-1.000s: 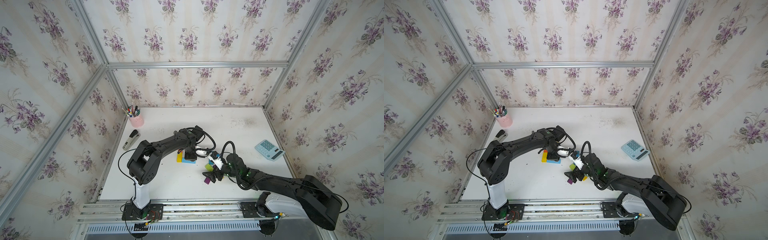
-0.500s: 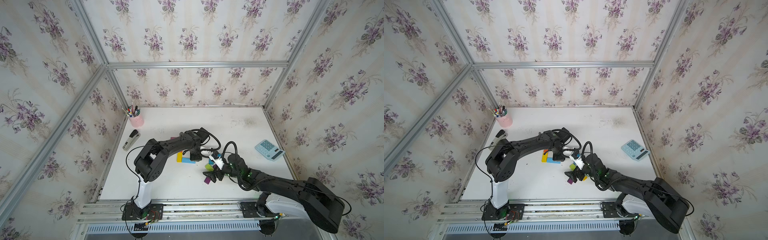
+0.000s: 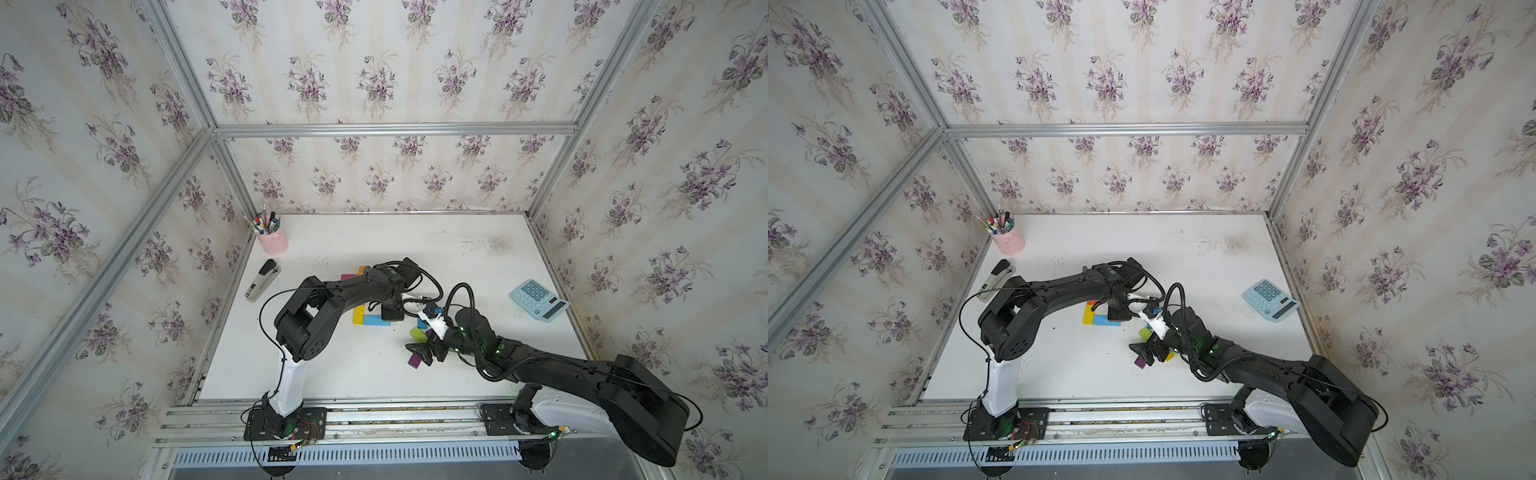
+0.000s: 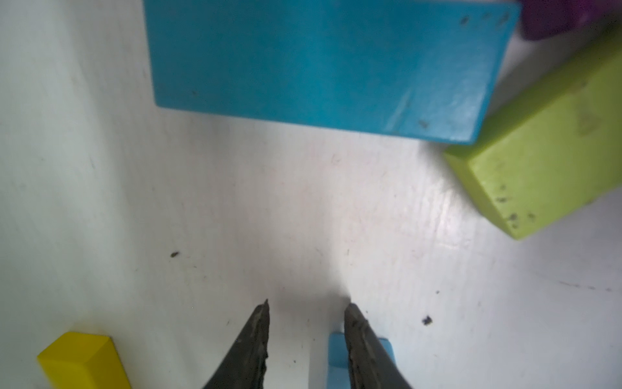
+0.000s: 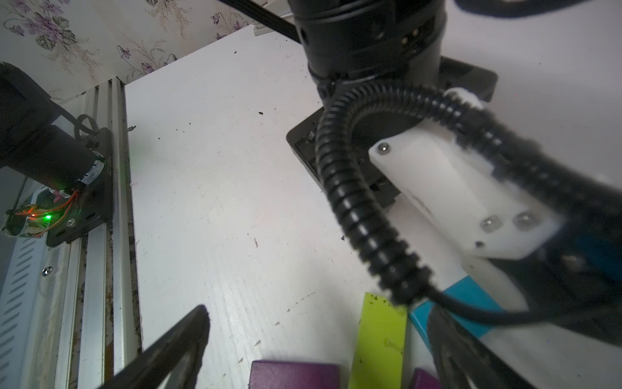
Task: Assemble the letter t with building blocks
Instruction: Assemble the building block at the center of the board, then adjust the building block at the center of the board.
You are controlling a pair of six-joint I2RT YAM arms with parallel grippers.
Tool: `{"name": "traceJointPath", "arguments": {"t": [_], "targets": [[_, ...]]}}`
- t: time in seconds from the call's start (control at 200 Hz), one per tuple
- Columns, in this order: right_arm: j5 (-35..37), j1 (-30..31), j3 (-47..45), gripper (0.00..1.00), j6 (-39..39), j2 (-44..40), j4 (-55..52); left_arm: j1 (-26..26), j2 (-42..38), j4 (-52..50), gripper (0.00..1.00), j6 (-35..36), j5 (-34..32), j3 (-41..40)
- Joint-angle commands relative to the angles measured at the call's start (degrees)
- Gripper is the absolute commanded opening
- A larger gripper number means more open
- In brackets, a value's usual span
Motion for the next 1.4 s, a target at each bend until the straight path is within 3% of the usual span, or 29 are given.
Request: {"name": "traceJointPath", "arguments": {"t": [0.0,0.18,0.32,0.445,0.535,0.649,0.739,0.814,0.989,1.394], "targets": [[-0.3,0.1,0.1,1.00,-0.6,-0.1,0.2,0.0,0.2,0.3,0.40,0.1,-1.6,0.3],[-0.3,0.0,0.3,1.00,-0.7,0.2,0.2,-0.1,-0.2,0.0,0.40,0.1,-1.1,0.5],[-0.2,0.1,0.6,1.00,-0.8,0.8,-0.2,-0.5,-3.2,0.9,0.41,-0.6,3.3,0.5],[-0.3,0.1,0.6,0.99,-0.8,0.7,-0.2,-0.3,-7.3,3.3,0.38,-4.1,-1.5,0.9],[-0.2,0.0,0.3,0.99,-0.7,0.1,-0.2,1.8,-11.0,4.3,0.34,-12.4,-4.9,-1.2],[-0.4,0.1,0.1,1.00,-0.5,-0.9,0.0,6.4,-15.6,5.1,0.24,-29.7,-11.6,-7.5],[-0.5,0.1,0.0,1.00,-0.2,-1.2,0.2,9.8,-19.7,1.7,0.21,-44.1,-10.6,-11.2],[-0.6,0.1,0.0,1.00,-0.1,-1.1,0.3,10.6,-24.0,1.9,0.21,-50.3,-9.7,-16.3],[-2.0,0.2,0.8,0.99,0.9,0.1,0.8,13.4,-28.1,1.9,0.21,-59.0,-7.3,-23.5],[-2.2,0.9,0.8,0.99,1.3,0.0,1.1,18.7,-24.4,4.0,0.20,-65.1,-0.7,-26.3]]}}
